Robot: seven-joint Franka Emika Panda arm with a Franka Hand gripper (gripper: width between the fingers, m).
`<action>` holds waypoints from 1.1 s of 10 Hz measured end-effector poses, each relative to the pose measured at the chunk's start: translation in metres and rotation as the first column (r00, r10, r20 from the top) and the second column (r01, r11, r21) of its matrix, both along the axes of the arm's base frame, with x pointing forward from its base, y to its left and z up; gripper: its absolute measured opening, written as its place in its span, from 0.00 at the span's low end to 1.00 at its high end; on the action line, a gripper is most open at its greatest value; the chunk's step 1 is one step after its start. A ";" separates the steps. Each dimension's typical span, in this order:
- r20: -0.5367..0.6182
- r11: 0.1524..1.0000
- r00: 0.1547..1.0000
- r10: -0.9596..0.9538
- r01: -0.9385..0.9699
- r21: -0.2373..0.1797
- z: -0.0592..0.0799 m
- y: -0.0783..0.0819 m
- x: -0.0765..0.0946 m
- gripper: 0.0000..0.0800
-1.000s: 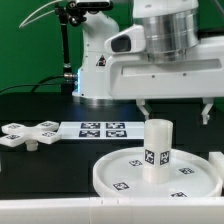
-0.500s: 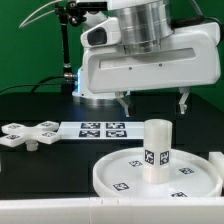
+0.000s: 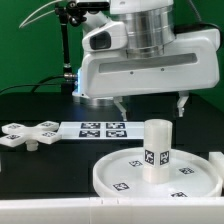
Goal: Assemble round table
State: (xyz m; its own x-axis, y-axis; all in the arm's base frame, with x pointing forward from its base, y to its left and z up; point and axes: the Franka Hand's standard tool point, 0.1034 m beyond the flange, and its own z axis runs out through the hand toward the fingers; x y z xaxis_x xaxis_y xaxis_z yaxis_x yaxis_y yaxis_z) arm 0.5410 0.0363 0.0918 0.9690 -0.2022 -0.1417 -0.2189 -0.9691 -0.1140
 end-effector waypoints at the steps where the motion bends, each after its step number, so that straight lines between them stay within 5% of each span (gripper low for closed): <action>1: 0.007 1.000 1.000 0.023 -0.023 -0.019 -0.001 -0.001 0.000 0.81; 5: 0.011 0.994 0.995 0.104 -0.103 -0.030 -0.002 -0.005 -0.001 0.81; 7: 0.047 0.972 0.973 0.227 -0.224 -0.072 -0.007 -0.031 -0.013 0.81; 9: 0.053 0.962 0.962 0.267 -0.263 -0.072 -0.015 -0.081 -0.035 0.81; 10: 0.047 0.967 0.967 0.250 -0.247 -0.064 -0.017 -0.095 -0.036 0.81; 11: 0.049 0.967 0.967 0.251 -0.247 -0.064 -0.017 -0.089 -0.035 0.81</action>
Offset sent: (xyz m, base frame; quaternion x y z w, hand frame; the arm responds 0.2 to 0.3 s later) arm 0.0000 0.0000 0.0000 0.0000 0.0000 0.0000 1.0000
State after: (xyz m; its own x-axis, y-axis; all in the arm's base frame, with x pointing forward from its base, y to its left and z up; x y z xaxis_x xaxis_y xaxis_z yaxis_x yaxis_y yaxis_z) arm 0.5064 -0.0526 0.0749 0.9960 0.0402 -0.0803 0.0353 -0.9974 -0.0621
